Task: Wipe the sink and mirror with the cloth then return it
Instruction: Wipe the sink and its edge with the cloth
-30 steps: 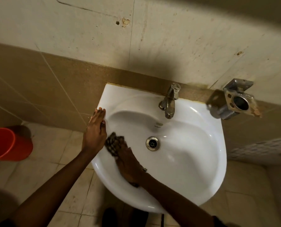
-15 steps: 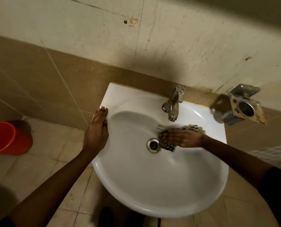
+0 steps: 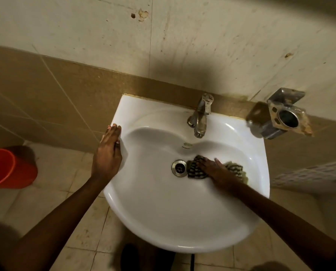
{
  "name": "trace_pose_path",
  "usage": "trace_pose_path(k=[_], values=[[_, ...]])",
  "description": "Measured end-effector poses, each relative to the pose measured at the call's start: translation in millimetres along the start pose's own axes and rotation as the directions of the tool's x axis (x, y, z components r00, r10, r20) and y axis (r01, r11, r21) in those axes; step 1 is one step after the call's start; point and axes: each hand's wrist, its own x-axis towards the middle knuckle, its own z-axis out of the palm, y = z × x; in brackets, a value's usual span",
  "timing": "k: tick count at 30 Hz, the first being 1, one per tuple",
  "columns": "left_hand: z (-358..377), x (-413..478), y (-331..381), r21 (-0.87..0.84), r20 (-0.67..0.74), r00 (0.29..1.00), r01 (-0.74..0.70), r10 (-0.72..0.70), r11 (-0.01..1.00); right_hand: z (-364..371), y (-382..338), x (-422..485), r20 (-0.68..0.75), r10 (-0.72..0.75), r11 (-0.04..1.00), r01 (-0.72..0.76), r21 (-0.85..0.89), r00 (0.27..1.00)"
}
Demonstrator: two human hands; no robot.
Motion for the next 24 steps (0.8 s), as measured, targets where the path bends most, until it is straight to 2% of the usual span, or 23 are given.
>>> trace_pose_path(k=[2,4,6,7,9,10,12,14,16,17,19,20,22,24], values=[[-0.1,0.3,0.6,-0.007,-0.002,1.000,0.000,0.000,1.000,6.5,-27.4,-17.0,0.008,0.097,0.987,-0.097,0.124,0.995],[-0.7,-0.1,1.3,-0.020,-0.002,1.000,0.010,-0.010,1.000,7.2,-78.2,-20.9,-0.076,0.058,0.942,-0.029,0.336,0.995],[-0.5,-0.2,2.1,-0.026,0.001,1.000,0.011,-0.011,1.000,6.1,-144.9,-5.7,-0.166,0.007,0.881,0.072,0.467,0.986],[-0.2,0.2,1.8,-0.024,0.000,1.000,0.004,-0.004,1.000,-6.2,-179.3,6.9,-0.146,-0.040,0.821,0.115,0.558,0.989],[0.2,0.7,0.2,-0.016,0.004,1.000,-0.013,0.013,1.000,-29.5,-233.7,25.9,-0.067,-0.005,0.699,0.051,0.713,0.998],[0.6,0.2,-0.4,-0.012,0.004,1.000,-0.017,0.018,1.000,-31.2,-245.5,29.4,-0.031,0.003,0.679,0.021,0.734,1.000],[0.8,0.7,-2.5,-0.004,0.006,1.000,-0.020,0.020,1.000,-24.9,-237.7,17.2,0.011,-0.047,0.683,0.024,0.730,0.999],[0.5,0.3,-2.7,-0.013,0.001,1.000,-0.022,0.022,1.000,-1.1,-188.5,-13.7,0.033,-0.087,0.758,0.045,0.651,0.996],[0.1,-0.2,-1.9,-0.032,-0.008,1.000,-0.024,0.024,0.999,17.8,-118.3,-40.9,-0.057,0.059,0.900,-0.028,0.434,0.997],[0.1,-0.7,-1.6,-0.035,-0.009,1.000,-0.016,0.015,0.999,20.6,-85.8,-46.4,-0.113,0.169,0.940,-0.125,0.318,0.979],[0.7,-0.6,-0.7,-0.045,-0.009,1.000,-0.002,0.001,0.999,12.6,-46.3,-41.5,-0.003,0.349,0.907,-0.337,0.251,0.937],[0.4,-0.5,-0.7,-0.049,-0.010,1.000,0.004,-0.004,0.999,12.4,-41.7,-32.1,-0.002,0.397,0.897,-0.388,0.209,0.918],[-0.8,-0.4,0.5,-0.053,-0.007,1.000,0.015,-0.016,0.998,20.3,-64.6,-17.1,0.004,0.456,0.865,-0.445,0.231,0.890],[-2.3,-0.7,2.7,-0.050,-0.001,1.000,0.017,-0.017,0.999,22.7,-102.3,-12.7,-0.026,0.330,0.871,-0.293,0.394,0.944]])
